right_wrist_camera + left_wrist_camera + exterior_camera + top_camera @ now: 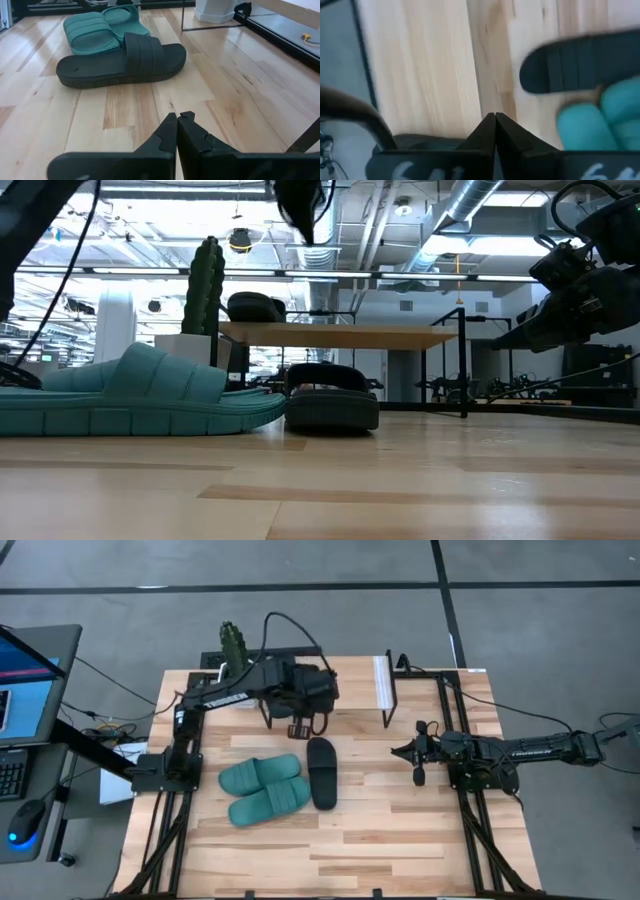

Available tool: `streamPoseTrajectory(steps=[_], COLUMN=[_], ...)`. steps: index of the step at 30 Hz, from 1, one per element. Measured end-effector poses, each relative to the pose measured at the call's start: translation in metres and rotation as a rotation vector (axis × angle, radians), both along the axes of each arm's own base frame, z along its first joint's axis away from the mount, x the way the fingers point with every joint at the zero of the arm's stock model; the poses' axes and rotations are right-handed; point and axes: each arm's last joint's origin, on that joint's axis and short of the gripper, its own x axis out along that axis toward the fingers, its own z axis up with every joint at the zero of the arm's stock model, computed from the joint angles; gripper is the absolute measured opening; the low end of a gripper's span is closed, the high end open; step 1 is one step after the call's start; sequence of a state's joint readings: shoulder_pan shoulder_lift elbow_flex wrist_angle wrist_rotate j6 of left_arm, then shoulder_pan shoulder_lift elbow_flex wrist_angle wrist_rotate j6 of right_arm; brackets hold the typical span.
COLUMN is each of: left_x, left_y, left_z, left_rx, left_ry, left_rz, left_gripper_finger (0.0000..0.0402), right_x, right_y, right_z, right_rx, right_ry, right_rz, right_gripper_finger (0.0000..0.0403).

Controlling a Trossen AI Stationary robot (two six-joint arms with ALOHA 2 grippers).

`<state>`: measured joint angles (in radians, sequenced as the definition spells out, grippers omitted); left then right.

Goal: Pick and place slides into the shelf
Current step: Put the black slide on the shelf

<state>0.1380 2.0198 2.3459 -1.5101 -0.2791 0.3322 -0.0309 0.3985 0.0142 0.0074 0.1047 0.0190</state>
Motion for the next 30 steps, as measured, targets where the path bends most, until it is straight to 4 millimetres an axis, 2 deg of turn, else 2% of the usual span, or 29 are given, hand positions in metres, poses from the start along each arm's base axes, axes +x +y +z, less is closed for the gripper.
streamPoseTrajectory(steps=[3, 8, 11, 14, 17, 20, 25, 30], left_x=[-0.005, -0.034, -0.054, -0.074, -0.093, -0.110, -0.136, -0.173], left_y=[-0.009, -0.020, -0.025, -0.025, -0.021, -0.019, -0.024, -0.031], left_z=[0.024, 0.075, 0.094, 0.101, 0.094, 0.072, 0.018, -0.033], left_rx=[0.031, 0.094, 0.136, 0.160, 0.161, 0.134, 0.079, 0.027], left_ry=[-0.179, -0.462, -0.567, -0.634, -0.666, -0.714, -0.822, -0.994], left_rz=[0.041, 0.095, 0.118, 0.140, 0.166, 0.169, 0.139, 0.142], left_gripper_finger=[0.0000, 0.0000, 0.0000, 0.0000, 0.0000, 0.0000, 0.0000, 0.0000], right_x=[0.000, 0.000, 0.000, 0.000, 0.000, 0.000, 0.000, 0.000], right_y=[0.000, 0.000, 0.000, 0.000, 0.000, 0.000, 0.000, 0.000], right_z=[0.000, 0.000, 0.000, 0.000, 0.000, 0.000, 0.000, 0.000], right_rx=[0.000, 0.000, 0.000, 0.000, 0.000, 0.000, 0.000, 0.000], right_ry=[0.001, 0.000, 0.001, 0.000, -0.001, 0.000, 0.000, -0.001], right_rz=[0.000, 0.000, 0.001, 0.001, 0.001, 0.001, 0.001, 0.001], right_gripper_finger=[0.0000, 0.0000, 0.0000, 0.0000, 0.0000, 0.0000, 0.0000, 0.0000])
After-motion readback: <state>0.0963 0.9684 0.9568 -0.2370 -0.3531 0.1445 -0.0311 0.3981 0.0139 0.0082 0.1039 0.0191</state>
